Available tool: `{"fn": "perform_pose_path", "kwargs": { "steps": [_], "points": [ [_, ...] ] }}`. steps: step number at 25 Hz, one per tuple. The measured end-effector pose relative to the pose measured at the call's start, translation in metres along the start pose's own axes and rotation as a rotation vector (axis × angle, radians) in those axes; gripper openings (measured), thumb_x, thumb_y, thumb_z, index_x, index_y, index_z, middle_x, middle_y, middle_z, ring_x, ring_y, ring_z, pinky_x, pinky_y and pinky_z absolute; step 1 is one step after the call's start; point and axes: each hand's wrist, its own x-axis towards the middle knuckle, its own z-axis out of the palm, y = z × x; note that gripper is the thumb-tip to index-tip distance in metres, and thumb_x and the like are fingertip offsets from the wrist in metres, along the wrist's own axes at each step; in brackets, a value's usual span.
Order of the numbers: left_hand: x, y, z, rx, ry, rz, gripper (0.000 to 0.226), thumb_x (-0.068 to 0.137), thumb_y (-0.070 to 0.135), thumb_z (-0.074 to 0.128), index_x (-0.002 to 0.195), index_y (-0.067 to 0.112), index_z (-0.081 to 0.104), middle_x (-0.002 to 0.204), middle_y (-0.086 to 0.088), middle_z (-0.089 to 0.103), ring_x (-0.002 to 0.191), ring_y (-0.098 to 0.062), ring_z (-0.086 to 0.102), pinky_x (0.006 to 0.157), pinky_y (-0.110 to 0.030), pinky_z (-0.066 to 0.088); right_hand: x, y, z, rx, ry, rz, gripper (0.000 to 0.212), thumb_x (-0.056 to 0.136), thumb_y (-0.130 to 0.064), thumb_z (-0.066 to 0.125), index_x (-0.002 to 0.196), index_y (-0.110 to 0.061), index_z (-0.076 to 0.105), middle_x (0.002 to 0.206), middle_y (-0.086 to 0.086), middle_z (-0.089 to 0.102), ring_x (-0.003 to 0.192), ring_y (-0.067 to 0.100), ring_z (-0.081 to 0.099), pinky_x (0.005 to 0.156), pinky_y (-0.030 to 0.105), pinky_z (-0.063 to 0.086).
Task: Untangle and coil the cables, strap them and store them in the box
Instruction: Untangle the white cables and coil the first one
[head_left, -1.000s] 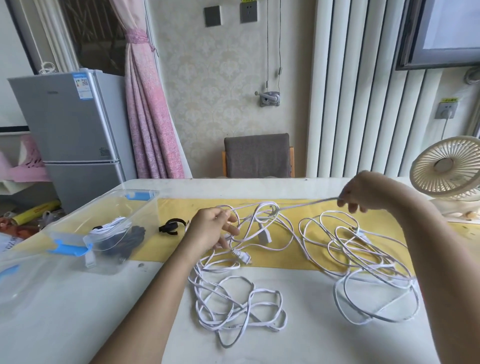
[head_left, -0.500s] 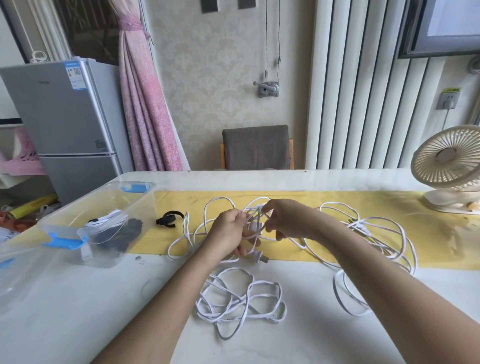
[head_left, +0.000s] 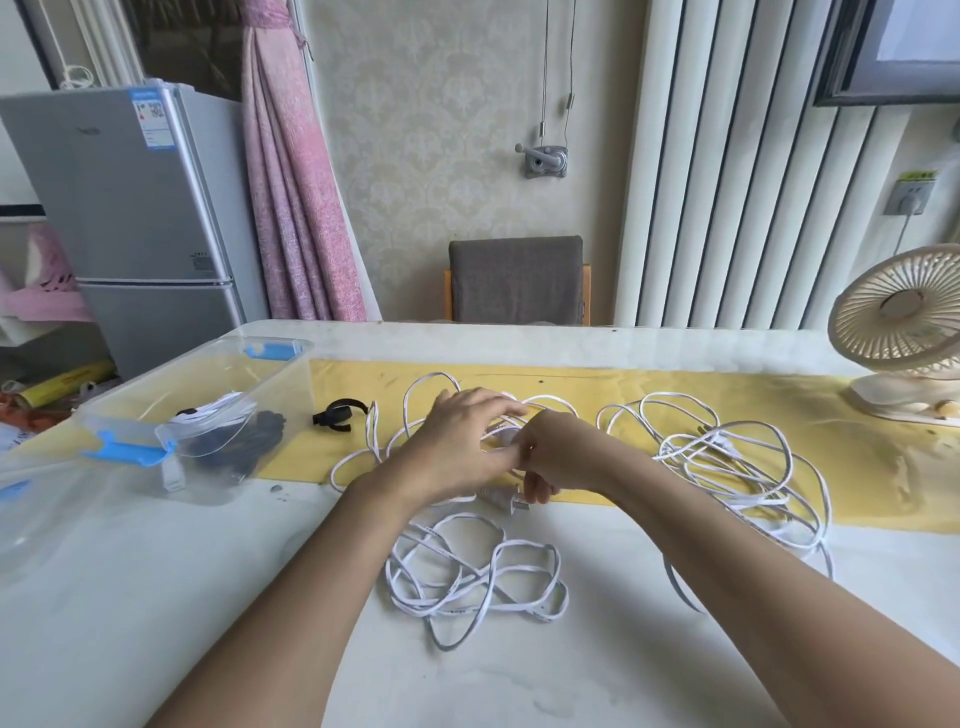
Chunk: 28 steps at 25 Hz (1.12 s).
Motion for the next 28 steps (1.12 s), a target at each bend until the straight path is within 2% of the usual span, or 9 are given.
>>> {"fn": "perform_pose_path", "kwargs": {
  "steps": [4, 9, 13, 16, 18, 21, 23, 26, 28],
  "points": [
    [0.001, -0.009, 0.004, -0.062, -0.039, -0.168, 0.017, 0.087, 0.027, 0.06, 0.1, 0.019, 0.065, 0.103, 0.004, 0.061, 0.1, -0.014, 0.054, 0.078, -0.024, 0.038, 0.001, 0.0, -0.006, 0.036, 0.149, -0.078, 0.026, 0.091, -0.006, 0.046, 0.09, -0.011, 0.072, 0.073, -0.001, 0.068, 0.046, 0.002, 0.046, 0.045, 0.015, 0.035],
    [0.002, -0.011, -0.006, -0.208, 0.088, -0.309, 0.036, 0.095, 0.035, 0.051, 0.068, 0.019, 0.069, 0.052, 0.004, 0.043, 0.051, -0.014, 0.04, 0.05, -0.027, 0.03, 0.0, -0.005, -0.018, 0.231, 0.336, -0.149, 0.029, 0.089, 0.0, 0.043, 0.09, -0.009, 0.071, 0.069, 0.0, 0.065, 0.043, -0.003, 0.049, 0.046, 0.008, 0.036],
    [0.004, -0.016, -0.006, -0.101, 0.313, -0.265, 0.025, 0.085, 0.009, 0.054, 0.1, 0.018, 0.07, 0.098, -0.001, 0.067, 0.094, -0.021, 0.058, 0.079, -0.025, 0.042, -0.016, -0.016, -0.04, 0.15, 0.639, -0.248, 0.027, 0.091, -0.003, 0.045, 0.089, -0.012, 0.07, 0.059, -0.017, 0.048, 0.054, -0.002, 0.042, 0.051, 0.009, 0.033],
    [0.001, -0.029, -0.016, 0.128, 0.451, -0.302, 0.063, 0.078, 0.0, 0.053, 0.138, 0.016, 0.043, 0.144, -0.001, 0.042, 0.131, -0.024, 0.037, 0.107, -0.036, 0.029, -0.034, -0.006, -0.08, 0.234, 0.905, -0.278, 0.02, 0.092, -0.009, 0.046, 0.082, -0.015, 0.062, 0.058, -0.012, 0.046, 0.053, 0.007, 0.04, 0.049, 0.014, 0.03],
    [-0.001, -0.033, -0.025, 0.165, 0.531, -0.405, 0.075, 0.08, 0.004, 0.053, 0.148, 0.019, 0.026, 0.152, -0.002, 0.031, 0.133, -0.026, 0.035, 0.106, -0.043, 0.028, -0.043, 0.01, -0.107, 0.402, 1.022, -0.278, 0.018, 0.09, -0.013, 0.046, 0.08, -0.01, 0.061, 0.056, -0.006, 0.047, 0.049, 0.009, 0.037, 0.049, 0.022, 0.027],
    [0.001, -0.03, -0.022, 0.166, 0.616, -0.433, 0.065, 0.081, 0.012, 0.057, 0.142, 0.019, 0.038, 0.14, -0.008, 0.043, 0.122, -0.031, 0.044, 0.102, -0.042, 0.032, -0.045, 0.027, -0.117, 0.437, 1.115, -0.173, 0.021, 0.089, -0.011, 0.044, 0.086, -0.008, 0.065, 0.06, -0.002, 0.052, 0.05, 0.01, 0.042, 0.049, 0.028, 0.029],
    [0.002, -0.027, -0.02, 0.057, 0.591, -0.415, 0.042, 0.08, 0.016, 0.062, 0.122, 0.015, 0.06, 0.123, -0.008, 0.057, 0.113, -0.027, 0.051, 0.095, -0.032, 0.036, -0.038, 0.043, -0.117, 0.254, 1.04, 0.01, 0.024, 0.09, -0.007, 0.044, 0.092, -0.005, 0.068, 0.07, 0.006, 0.06, 0.062, 0.021, 0.05, 0.054, 0.028, 0.033],
    [0.001, -0.032, -0.022, -0.004, 0.357, -0.426, 0.024, 0.08, 0.026, 0.062, 0.096, 0.012, 0.072, 0.104, -0.006, 0.067, 0.1, -0.021, 0.058, 0.075, -0.022, 0.036, -0.034, 0.058, -0.115, -0.014, 0.481, 0.3, 0.022, 0.091, -0.005, 0.049, 0.099, 0.0, 0.068, 0.068, 0.006, 0.06, 0.059, 0.019, 0.054, 0.055, 0.023, 0.041],
    [0.002, -0.033, -0.019, -0.003, 0.158, -0.387, 0.028, 0.079, 0.035, 0.055, 0.073, 0.014, 0.071, 0.116, -0.012, 0.062, 0.123, -0.02, 0.048, 0.086, -0.022, 0.034, -0.033, 0.055, -0.11, -0.175, 0.183, 0.306, 0.019, 0.092, -0.006, 0.051, 0.101, -0.002, 0.067, 0.067, 0.001, 0.059, 0.055, 0.011, 0.053, 0.053, 0.018, 0.043]
  ]
}}
